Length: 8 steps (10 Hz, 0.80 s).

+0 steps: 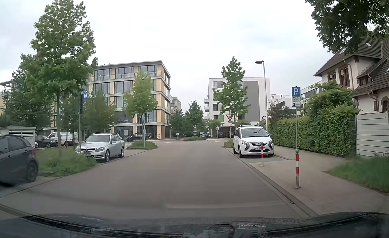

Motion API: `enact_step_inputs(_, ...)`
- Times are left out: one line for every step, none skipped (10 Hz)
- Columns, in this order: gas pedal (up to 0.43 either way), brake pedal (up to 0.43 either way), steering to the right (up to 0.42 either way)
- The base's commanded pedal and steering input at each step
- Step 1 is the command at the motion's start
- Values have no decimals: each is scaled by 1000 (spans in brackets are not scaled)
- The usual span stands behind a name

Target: Follow the waypoints while adhering to traffic rules and regulations

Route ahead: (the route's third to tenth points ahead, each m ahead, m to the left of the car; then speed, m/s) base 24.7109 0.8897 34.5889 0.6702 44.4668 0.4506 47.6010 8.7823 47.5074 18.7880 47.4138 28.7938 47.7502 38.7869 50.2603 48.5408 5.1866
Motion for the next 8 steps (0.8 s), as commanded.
enact_step_inputs(98, 0, -9)
enact_step_inputs(98, 0, -6)
enact_step_inputs(98, 0, -5)
enact_step_inputs(98, 0, -3)
enact_step_inputs(98, 0, -2)
enact_step_inputs(98, 0, -2)
enact_step_inputs(87, 0, -2)
enact_step_inputs(79, 0, -2)
